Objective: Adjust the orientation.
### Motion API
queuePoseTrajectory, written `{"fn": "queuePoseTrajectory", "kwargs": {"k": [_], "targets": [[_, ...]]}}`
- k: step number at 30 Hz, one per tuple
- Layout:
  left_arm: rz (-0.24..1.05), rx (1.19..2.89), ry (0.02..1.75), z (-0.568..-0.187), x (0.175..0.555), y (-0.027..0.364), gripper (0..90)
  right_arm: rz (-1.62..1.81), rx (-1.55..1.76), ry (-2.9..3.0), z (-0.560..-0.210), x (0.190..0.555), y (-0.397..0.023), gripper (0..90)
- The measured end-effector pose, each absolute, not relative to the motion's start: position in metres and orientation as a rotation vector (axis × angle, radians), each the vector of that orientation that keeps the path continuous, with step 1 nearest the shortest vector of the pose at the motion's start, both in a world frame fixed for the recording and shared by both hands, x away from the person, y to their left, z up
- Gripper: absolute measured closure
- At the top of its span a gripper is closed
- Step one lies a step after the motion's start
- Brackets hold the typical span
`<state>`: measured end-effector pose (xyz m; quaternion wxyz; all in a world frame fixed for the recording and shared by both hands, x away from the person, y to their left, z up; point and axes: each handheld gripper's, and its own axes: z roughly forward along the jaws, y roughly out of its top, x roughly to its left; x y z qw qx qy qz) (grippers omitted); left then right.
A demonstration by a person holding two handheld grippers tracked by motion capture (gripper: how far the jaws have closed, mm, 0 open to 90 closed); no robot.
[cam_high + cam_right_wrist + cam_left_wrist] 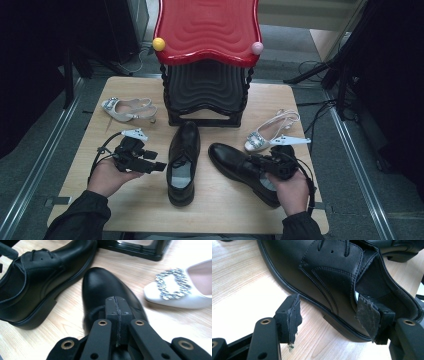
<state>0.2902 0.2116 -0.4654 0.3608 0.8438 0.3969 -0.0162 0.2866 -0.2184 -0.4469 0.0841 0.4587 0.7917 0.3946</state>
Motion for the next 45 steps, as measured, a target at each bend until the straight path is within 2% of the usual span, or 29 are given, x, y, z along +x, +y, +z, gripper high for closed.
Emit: {"fn": "queuePoseTrajectory", "kwargs": {"k": [12,24,31,45], "targets": [[-0.055,2.172,1.006,-0.466,0.299,0.210,36.7,1.145,1.416,2.322,-0.452,0.284,-0.262,90.0],[-0.058,2.176,1.004,-0.465,0.304,0.209,37.0,1.019,1.468,2.348,-0.468,0.284,-0.282,90.0],[-0.056,2.178,1.001,-0.465,0.303,0.208,37.0,1.000,1.498,2.377,-0.471,0.283,-0.280,90.0],[-0.059,2.187,0.995,-0.465,0.303,0.206,36.8,1.057,1.469,2.441,-0.473,0.269,-0.244,90.0]]}}
